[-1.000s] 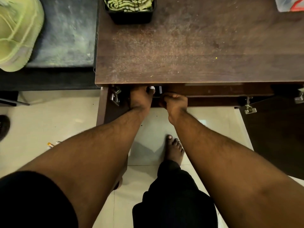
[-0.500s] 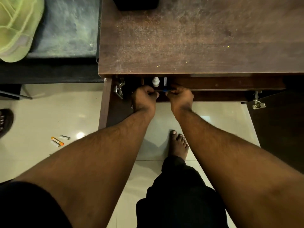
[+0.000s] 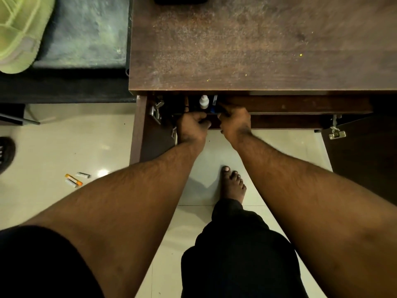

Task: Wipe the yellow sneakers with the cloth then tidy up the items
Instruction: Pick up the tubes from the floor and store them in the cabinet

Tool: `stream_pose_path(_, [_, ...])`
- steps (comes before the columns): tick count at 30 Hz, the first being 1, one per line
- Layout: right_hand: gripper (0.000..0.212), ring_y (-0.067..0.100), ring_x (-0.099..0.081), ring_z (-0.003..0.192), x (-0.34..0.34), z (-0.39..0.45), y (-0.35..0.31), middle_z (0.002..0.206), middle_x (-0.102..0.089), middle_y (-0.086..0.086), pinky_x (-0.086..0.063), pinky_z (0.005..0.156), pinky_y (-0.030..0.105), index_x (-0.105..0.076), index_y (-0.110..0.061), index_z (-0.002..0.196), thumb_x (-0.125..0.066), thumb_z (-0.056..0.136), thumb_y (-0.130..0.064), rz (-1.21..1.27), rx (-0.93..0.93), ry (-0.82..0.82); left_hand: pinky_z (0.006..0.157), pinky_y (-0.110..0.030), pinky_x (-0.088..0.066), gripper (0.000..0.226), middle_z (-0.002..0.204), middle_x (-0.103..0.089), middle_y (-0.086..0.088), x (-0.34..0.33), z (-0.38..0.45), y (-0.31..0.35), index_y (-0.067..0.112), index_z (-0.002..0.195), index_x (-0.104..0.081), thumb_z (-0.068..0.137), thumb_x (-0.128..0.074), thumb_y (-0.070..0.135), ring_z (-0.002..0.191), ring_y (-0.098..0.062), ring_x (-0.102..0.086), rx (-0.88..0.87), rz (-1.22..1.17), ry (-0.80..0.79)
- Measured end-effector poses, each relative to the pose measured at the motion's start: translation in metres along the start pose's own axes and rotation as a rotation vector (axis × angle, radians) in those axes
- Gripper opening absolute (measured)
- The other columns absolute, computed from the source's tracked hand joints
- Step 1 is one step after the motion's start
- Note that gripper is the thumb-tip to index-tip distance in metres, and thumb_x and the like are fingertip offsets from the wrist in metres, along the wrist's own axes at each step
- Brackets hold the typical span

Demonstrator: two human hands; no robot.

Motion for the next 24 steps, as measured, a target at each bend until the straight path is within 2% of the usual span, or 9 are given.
stream_pose_path(4, [0.031,0.025,-0.065,0.09,0.02,-0.02,-0.002,0.091,-0.064,-0.004,-0.057,0.08,0.042,-0.068,-0.03,0.105,-0.055,0.088,-0.008,-0.071,0.037,-0.025,0.092,-0.042,-0.054,0.029,0.109,-0.07,-0.016,0.025,-0.03,0.009,0.001,0.116,-0.067,0.086,-0.067,0.002,0.1,-0.03,-0.067,-0.067,0.094,-0.048])
stream_pose_path(7, [0.032,0.01,-0.058,0.079,0.043,-0.05,-0.025,0.083,-0.06,-0.007,-0.049,0.073,0.018,-0.069,-0.026,0.103,-0.057,0.088,-0.001,-0.219,0.131,-0.156,0.096,-0.029,-0.051,0.032,0.113,-0.069,-0.007,0.058,-0.062,0.024,0.008,0.121,-0.065,0.089,-0.065,0.01,0.104,-0.018,-0.064,-0.212,0.271,-0.112])
stream_pose_path(8, [0.032,0.01,-0.058,0.082,0.051,-0.064,-0.039,0.086,-0.062,-0.004,-0.044,0.075,0.016,-0.069,-0.022,0.109,-0.06,0.087,-0.002,-0.315,0.177,-0.22,0.097,-0.027,-0.049,0.033,0.116,-0.068,-0.005,0.073,-0.074,0.031,0.01,0.123,-0.065,0.09,-0.064,0.013,0.106,-0.016,-0.063,-0.276,0.342,-0.116])
stream_pose_path(11, [0.038,0.018,-0.061,0.102,0.068,-0.107,-0.09,0.108,-0.066,0.005,-0.039,0.08,0.017,-0.065,-0.011,0.12,-0.068,0.083,-0.006,-0.649,0.309,-0.378,0.099,-0.032,-0.049,0.032,0.118,-0.066,-0.005,0.115,-0.107,0.055,0.014,0.122,-0.066,0.091,-0.062,0.017,0.109,-0.019,-0.062,-0.426,0.523,-0.085])
stream_pose_path(13, [0.039,0.021,-0.061,0.106,0.072,-0.144,-0.128,0.109,-0.066,0.005,-0.041,0.083,0.019,-0.066,-0.01,0.117,-0.072,0.079,-0.008,-0.809,0.379,-0.428,0.098,-0.033,-0.049,0.03,0.117,-0.066,-0.004,0.15,-0.134,0.073,0.017,0.119,-0.068,0.09,-0.062,0.019,0.107,-0.021,-0.062,-0.484,0.604,-0.043])
stream_pose_path(15, [0.04,0.02,-0.06,0.107,0.073,-0.178,-0.161,0.106,-0.066,0.003,-0.042,0.087,0.022,-0.067,-0.011,0.116,-0.075,0.077,-0.009,-0.865,0.432,-0.406,0.093,-0.032,-0.05,0.025,0.111,-0.068,-0.003,0.185,-0.158,0.086,0.018,0.112,-0.071,0.089,-0.062,0.02,0.102,-0.021,-0.064,-0.54,0.627,0.007])
stream_pose_path(17, [0.041,0.019,-0.06,0.107,0.066,-0.214,-0.191,0.114,-0.067,0.004,-0.045,0.09,0.025,-0.066,-0.011,0.117,-0.075,0.077,-0.01,-0.92,0.506,-0.383,0.089,-0.034,-0.052,0.021,0.105,-0.07,-0.006,0.226,-0.181,0.093,0.016,0.103,-0.074,0.087,-0.061,0.02,0.098,-0.024,-0.065,-0.599,0.609,0.082])
stream_pose_path(21, [0.034,0.016,-0.062,0.093,0.032,-0.28,-0.238,0.106,-0.068,0.001,-0.047,0.079,0.024,-0.067,-0.015,0.114,-0.071,0.081,-0.013,-0.951,0.666,-0.339,0.092,-0.034,-0.05,0.026,0.111,-0.07,-0.007,0.307,-0.212,0.088,0.012,0.112,-0.071,0.089,-0.062,0.019,0.105,-0.023,-0.063,-0.618,0.48,0.25])
stream_pose_path(24, [0.041,0.016,-0.06,0.109,-0.015,-0.307,-0.261,0.121,-0.064,0.002,-0.045,0.093,0.024,-0.063,-0.013,0.122,-0.071,0.081,-0.014,-0.959,0.786,-0.36,0.09,-0.034,-0.049,0.025,0.108,-0.069,-0.009,0.362,-0.211,0.053,0.01,0.11,-0.072,0.089,-0.06,0.018,0.102,-0.024,-0.062,-0.572,0.453,0.338])
Point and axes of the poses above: each hand's wrist, its own z-axis towards the middle knuckle, its own x-axis out of the back of the hand, y = z × x, the point moved 2 cm from there along z, towards the middle knuckle
